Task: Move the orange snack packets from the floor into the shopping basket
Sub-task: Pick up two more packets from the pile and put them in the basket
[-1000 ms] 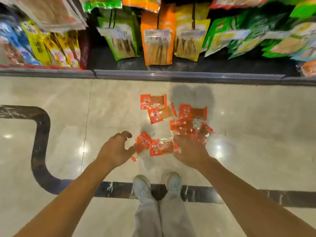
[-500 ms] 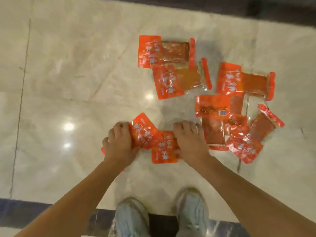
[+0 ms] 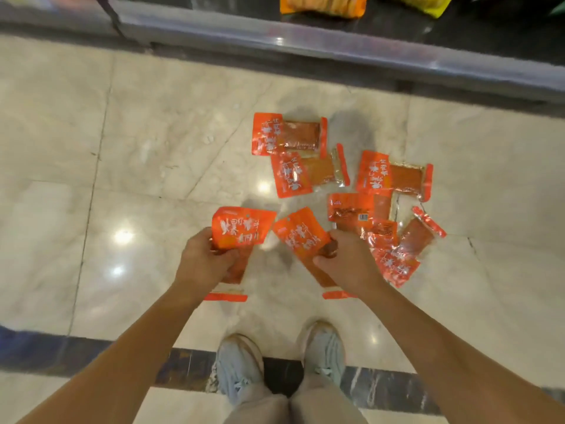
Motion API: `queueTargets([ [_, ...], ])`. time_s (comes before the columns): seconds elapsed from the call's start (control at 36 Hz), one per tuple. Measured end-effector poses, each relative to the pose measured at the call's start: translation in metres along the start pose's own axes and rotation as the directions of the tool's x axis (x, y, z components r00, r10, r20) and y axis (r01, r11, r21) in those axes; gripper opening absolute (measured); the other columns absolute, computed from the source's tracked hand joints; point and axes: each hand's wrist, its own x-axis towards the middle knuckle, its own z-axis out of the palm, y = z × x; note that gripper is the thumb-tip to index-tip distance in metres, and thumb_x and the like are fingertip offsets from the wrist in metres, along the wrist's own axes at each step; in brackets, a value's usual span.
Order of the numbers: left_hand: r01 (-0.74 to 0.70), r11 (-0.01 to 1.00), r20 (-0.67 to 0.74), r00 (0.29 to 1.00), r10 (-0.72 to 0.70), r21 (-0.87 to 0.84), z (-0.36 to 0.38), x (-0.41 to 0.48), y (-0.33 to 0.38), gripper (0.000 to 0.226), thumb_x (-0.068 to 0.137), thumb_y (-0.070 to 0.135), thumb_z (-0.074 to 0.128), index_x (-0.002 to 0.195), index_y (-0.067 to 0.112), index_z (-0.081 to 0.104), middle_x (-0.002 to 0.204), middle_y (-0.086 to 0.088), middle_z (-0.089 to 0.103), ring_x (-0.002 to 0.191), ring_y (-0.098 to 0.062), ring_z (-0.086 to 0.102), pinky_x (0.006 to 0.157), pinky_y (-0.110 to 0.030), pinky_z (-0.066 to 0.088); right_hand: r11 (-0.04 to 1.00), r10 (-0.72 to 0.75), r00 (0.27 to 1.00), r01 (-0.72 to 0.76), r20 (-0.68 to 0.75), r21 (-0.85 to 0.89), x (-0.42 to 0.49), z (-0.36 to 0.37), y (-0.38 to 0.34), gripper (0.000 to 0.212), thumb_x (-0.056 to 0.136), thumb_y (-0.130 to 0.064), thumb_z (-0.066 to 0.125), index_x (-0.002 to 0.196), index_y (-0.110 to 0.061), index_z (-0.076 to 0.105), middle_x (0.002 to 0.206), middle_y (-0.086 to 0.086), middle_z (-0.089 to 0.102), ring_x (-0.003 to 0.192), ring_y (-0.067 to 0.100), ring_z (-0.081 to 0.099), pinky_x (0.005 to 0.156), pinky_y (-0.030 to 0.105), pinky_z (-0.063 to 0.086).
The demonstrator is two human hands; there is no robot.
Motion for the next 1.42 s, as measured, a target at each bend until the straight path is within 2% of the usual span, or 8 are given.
queueTargets([
  [0.19,-0.196,0.963,-0.049,0.981,0.190,-0.185,-0.079,-0.129,0.179,0.033,0.079,-0.008,0.068,0.100,0.018,0.067,0.087,-0.007,0.074,0.074,-0.022,0.070,0.064,-0.036,0.060,0.919,-0.039,0.984,0.105,-0.176,0.381,-0.117,-0.170,-0.104,0.013,0.081,0.004,0.070,0.093,0.005,0.066,0.076,0.015,0.068,0.050,-0.004,0.059,0.047,0.006,0.042],
  [0.36,-0.449,0.877,-0.116,0.893,0.435,-0.169,-0.150,-0.276,0.353,0.027,0.080,-0.002,0.072,0.092,0.022,0.066,0.078,0.003,0.072,0.061,-0.009,0.064,0.054,-0.021,0.052,0.850,-0.087,0.903,0.288,-0.421,0.441,-0.253,-0.340,-0.197,0.023,0.077,-0.008,0.077,0.099,-0.017,0.072,0.082,-0.005,0.076,0.066,-0.002,0.068,0.063,0.019,0.053],
  [0.58,-0.775,0.622,-0.123,0.632,0.765,-0.113,-0.226,-0.495,0.527,0.032,0.079,0.006,0.077,0.101,0.026,0.065,0.092,0.013,0.073,0.080,0.003,0.067,0.073,-0.016,0.051,0.789,-0.183,0.667,0.538,-0.722,0.297,-0.474,-0.519,-0.276,0.026,0.079,-0.008,0.079,0.084,-0.031,0.068,0.075,-0.008,0.076,0.073,0.011,0.072,0.070,0.030,0.058],
  [0.69,-0.888,0.457,-0.095,0.459,0.883,-0.052,-0.245,-0.580,0.580,0.034,0.076,0.010,0.080,0.105,0.022,0.067,0.093,0.011,0.075,0.086,-0.002,0.068,0.082,-0.027,0.054,0.761,-0.205,0.529,0.615,-0.824,0.206,-0.571,-0.574,-0.292,0.032,0.079,-0.002,0.078,0.086,-0.031,0.068,0.076,-0.027,0.073,0.069,-0.008,0.067,0.066,0.013,0.051],
  [0.83,-0.972,0.235,-0.048,0.236,0.971,-0.021,-0.244,-0.672,0.621,0.037,0.074,0.011,0.081,0.108,0.010,0.067,0.093,0.006,0.069,0.078,0.001,0.061,0.070,-0.001,0.041,0.764,-0.174,0.326,0.640,-0.929,0.082,-0.676,-0.606,-0.292,0.030,0.076,-0.008,0.081,0.080,-0.034,0.066,0.071,-0.017,0.072,0.068,-0.007,0.064,0.068,0.020,0.052],
  [1.03,-0.990,0.006,0.084,-0.006,0.996,-0.141,-0.207,-0.762,0.635,0.033,0.072,0.010,0.082,0.096,0.025,0.065,0.083,0.016,0.068,0.070,0.013,0.060,0.069,-0.011,0.047,0.799,-0.022,0.135,0.598,-0.991,0.063,-0.795,-0.598,-0.250,0.022,0.075,-0.007,0.080,0.085,-0.024,0.070,0.081,-0.009,0.075,0.073,0.000,0.069,0.074,0.027,0.056],
  [1.17,-0.942,0.019,0.238,-0.065,0.969,-0.335,-0.150,-0.814,0.624,0.026,0.067,0.025,0.080,0.089,0.031,0.066,0.075,0.017,0.073,0.066,0.001,0.063,0.066,-0.018,0.051,0.850,0.155,-0.016,0.512,-0.988,0.125,-0.872,-0.566,-0.194,0.024,0.066,-0.032,0.076,0.089,-0.024,0.073,0.083,-0.006,0.077,0.079,0.009,0.073,0.079,0.040,0.059],
  [1.42,-0.856,0.031,0.464,-0.249,0.850,-0.516,-0.020,-0.947,0.549,0.030,0.070,0.013,0.081,0.098,0.015,0.069,0.091,-0.002,0.075,0.078,-0.013,0.068,0.073,-0.027,0.056,0.867,0.401,-0.194,0.394,-0.895,0.303,-1.020,-0.484,-0.069,0.021,0.077,-0.021,0.080,0.089,-0.033,0.068,0.085,-0.014,0.073,0.075,-0.007,0.067,0.074,0.028,0.057],
])
